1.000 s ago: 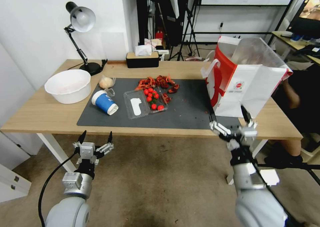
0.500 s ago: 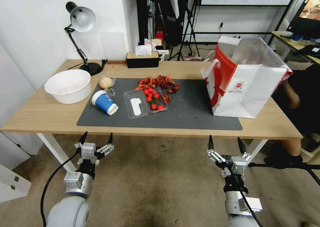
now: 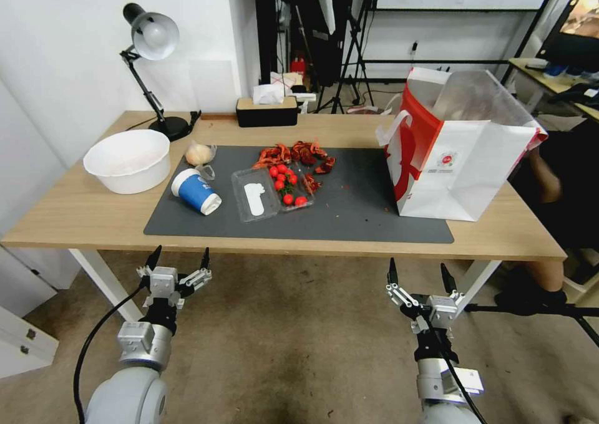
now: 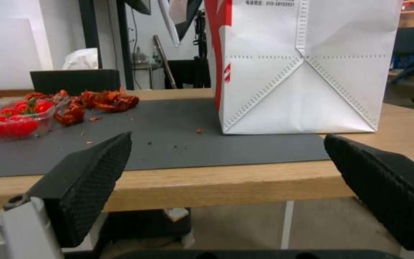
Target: Pick up the trash from the table and place it into the takeout bag.
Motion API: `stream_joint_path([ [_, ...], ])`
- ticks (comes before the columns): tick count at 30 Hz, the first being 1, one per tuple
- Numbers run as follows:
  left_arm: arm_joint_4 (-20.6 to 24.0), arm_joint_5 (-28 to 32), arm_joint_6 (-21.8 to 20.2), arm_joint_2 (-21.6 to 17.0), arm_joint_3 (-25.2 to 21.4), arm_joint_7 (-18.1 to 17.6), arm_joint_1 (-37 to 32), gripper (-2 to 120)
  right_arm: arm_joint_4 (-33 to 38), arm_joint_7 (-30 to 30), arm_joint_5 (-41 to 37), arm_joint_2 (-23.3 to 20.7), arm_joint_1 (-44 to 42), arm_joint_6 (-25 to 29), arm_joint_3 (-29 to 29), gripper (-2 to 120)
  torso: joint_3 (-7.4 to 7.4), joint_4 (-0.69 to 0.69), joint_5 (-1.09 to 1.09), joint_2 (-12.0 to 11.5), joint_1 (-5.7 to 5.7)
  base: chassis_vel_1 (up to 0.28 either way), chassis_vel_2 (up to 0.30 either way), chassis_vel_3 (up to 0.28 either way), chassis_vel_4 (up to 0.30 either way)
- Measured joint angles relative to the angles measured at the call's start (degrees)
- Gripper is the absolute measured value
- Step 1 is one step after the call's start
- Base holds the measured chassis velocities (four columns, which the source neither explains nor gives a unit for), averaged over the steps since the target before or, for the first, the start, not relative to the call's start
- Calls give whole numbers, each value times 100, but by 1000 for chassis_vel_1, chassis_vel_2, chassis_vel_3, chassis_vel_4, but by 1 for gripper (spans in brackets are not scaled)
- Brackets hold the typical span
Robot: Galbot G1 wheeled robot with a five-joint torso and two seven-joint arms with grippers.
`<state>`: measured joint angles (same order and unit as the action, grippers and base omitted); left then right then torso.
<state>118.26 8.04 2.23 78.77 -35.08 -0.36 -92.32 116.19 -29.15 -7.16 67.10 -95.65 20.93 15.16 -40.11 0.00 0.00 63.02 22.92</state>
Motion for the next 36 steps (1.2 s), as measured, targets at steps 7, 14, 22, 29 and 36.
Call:
stream_joint_path([
  [7,83,446,-94,-191,182,-115,215,100,14,0,-4,-2,31,-5,-2,100,0,0,0,0,0,0,0,0,0],
  [14,216,1251,-581,-469,393,-349,582,100,23,-4,-9,-7,97,-40,-1,100,0,1,0,0,0,0,0,0,0],
  [22,268,2804,-1594,-941,595,-1213,1396,100,-11,-9,-37,-14,213,-94,-23,100,-1,0,0,0,0,0,0,0,0],
  [29,-14,4500,-2455,-1405,857,-2425,2379,100,-17,-18,-71,-7,282,-166,-24,100,-1,0,0,-1,0,0,0,0,0],
  [36,-492,5093,-2732,-1615,1166,-3055,3059,100,-30,-18,-74,17,332,-190,-33,100,-1,1,0,0,1,0,0,0,0],
])
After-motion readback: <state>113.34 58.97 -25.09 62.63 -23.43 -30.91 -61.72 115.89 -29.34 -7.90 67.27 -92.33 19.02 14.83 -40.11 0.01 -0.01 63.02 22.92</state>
